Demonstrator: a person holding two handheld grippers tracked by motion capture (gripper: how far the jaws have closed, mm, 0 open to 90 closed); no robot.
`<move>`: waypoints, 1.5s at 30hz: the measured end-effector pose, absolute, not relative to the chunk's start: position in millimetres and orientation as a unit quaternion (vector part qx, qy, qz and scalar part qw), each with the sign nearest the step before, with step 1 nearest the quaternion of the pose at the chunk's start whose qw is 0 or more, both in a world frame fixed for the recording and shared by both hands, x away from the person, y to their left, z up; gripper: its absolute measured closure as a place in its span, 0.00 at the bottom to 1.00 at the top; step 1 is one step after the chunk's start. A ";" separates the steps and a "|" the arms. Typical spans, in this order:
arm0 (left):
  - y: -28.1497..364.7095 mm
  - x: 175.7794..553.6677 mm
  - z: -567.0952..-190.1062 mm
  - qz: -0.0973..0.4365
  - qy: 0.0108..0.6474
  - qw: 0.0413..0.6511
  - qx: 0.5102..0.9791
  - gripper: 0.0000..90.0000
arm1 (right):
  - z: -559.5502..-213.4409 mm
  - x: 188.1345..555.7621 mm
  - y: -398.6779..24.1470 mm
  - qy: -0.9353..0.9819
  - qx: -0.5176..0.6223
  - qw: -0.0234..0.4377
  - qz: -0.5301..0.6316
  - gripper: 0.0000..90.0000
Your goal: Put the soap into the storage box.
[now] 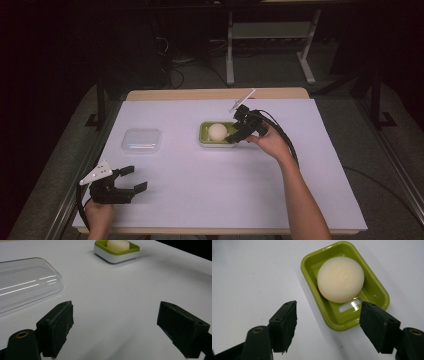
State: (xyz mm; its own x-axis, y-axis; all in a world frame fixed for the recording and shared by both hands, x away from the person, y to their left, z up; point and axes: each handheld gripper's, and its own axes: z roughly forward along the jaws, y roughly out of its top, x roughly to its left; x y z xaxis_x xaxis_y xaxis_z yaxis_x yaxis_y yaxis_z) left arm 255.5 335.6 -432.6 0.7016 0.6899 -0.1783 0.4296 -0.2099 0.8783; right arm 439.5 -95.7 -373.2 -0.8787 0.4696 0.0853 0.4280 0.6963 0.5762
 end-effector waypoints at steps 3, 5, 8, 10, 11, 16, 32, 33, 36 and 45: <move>335.3 255.5 -432.7 0.127 0.364 0.512 0.768 0.15 | -374.7 433.0 -100.1 0.918 0.250 0.028 0.306 0.32; 335.0 255.5 -432.8 0.127 0.365 0.513 0.767 0.15 | -375.6 429.5 -103.3 0.918 0.249 0.029 0.308 0.32; 335.0 255.6 -432.9 0.127 0.364 0.512 0.768 0.15 | -377.5 424.5 -109.8 0.916 0.247 0.027 0.314 0.32; 334.9 255.6 -432.9 0.128 0.363 0.511 0.768 0.15 | -378.5 420.5 -113.0 0.917 0.247 0.029 0.311 0.32; 334.7 255.5 -432.9 0.128 0.364 0.511 0.769 0.15 | -378.7 419.3 -114.3 0.917 0.246 0.030 0.312 0.32; 334.8 255.7 -432.9 0.128 0.362 0.509 0.771 0.15 | -378.3 412.3 -123.4 0.915 0.244 0.033 0.319 0.32; 333.1 255.3 -433.0 0.127 0.362 0.510 0.770 0.15 | -378.2 380.9 -140.2 0.911 0.252 0.023 0.326 0.30; 333.1 255.3 -433.1 0.128 0.361 0.510 0.770 0.15 | -378.6 378.7 -141.3 0.912 0.252 0.023 0.324 0.30; 332.6 255.2 -433.2 0.127 0.362 0.511 0.769 0.15 | -378.6 374.2 -142.7 0.913 0.252 0.018 0.322 0.29; 331.8 255.0 -433.0 0.127 0.361 0.510 0.770 0.15 | -382.2 356.4 -150.9 0.910 0.251 0.019 0.329 0.29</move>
State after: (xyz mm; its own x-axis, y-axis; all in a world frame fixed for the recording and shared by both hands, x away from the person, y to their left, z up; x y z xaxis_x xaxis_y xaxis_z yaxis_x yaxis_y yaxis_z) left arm 255.0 331.8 -433.0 0.7065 0.6864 -0.1723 0.4267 -0.2189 0.8775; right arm 356.4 -150.9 -382.2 -0.8738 0.4684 0.1308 0.4436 0.6574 0.6091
